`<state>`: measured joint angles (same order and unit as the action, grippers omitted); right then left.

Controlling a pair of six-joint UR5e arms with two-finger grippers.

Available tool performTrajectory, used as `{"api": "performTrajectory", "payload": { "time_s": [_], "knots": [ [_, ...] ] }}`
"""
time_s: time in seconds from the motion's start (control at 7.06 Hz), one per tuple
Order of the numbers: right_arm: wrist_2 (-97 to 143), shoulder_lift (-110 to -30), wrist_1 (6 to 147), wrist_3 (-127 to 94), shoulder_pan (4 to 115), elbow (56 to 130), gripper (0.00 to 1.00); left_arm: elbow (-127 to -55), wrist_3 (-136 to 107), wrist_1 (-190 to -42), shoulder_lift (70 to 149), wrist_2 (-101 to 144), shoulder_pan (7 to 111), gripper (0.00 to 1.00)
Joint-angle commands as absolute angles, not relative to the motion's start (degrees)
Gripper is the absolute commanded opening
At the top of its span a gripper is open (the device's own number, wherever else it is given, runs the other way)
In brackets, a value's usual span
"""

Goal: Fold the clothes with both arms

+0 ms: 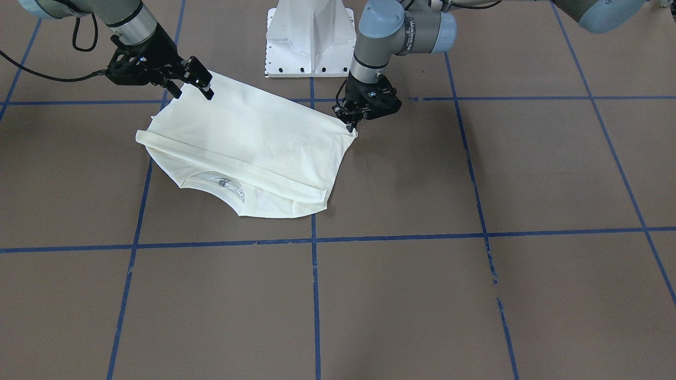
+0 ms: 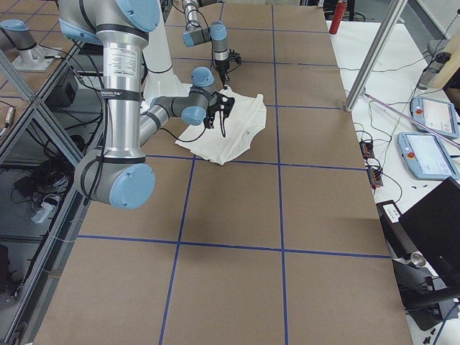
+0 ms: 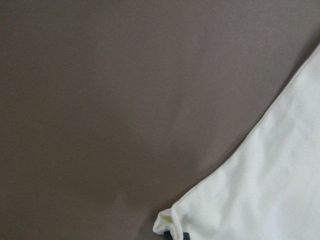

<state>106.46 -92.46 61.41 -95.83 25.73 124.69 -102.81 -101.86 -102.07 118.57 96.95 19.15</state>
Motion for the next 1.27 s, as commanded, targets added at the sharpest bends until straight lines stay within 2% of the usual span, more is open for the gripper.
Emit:
{"api": "performTrajectory", "payload": {
  "time_s": [0.0,0.28,0.57,0.85,0.99,1.13],
  "knots": [
    [106.52,-91.14,61.44,-95.80,26.28,124.63,1.00,-100.83,-98.55,-102.13,119.79,97.21,25.37,0.00],
    [106.53,-91.41,61.44,-95.80,26.37,124.63,1.00,-87.61,-95.04,-103.36,128.01,96.77,32.40,0.00],
    [106.26,-91.32,61.52,-95.80,26.37,124.72,1.00,-79.32,-89.07,-110.01,131.29,96.77,38.20,0.00],
    [106.26,-91.49,61.52,-95.89,26.37,124.72,1.00,-64.16,-84.14,-118.94,139.79,96.68,41.30,0.00],
    [106.17,-91.32,61.70,-95.89,26.28,124.63,1.00,-58.68,-81.68,-125.36,141.92,96.51,41.57,0.00],
    [106.17,-91.32,61.87,-95.98,26.28,124.63,1.00,-56.54,-80.43,-127.86,142.81,95.46,41.92,0.00]
  ]
}}
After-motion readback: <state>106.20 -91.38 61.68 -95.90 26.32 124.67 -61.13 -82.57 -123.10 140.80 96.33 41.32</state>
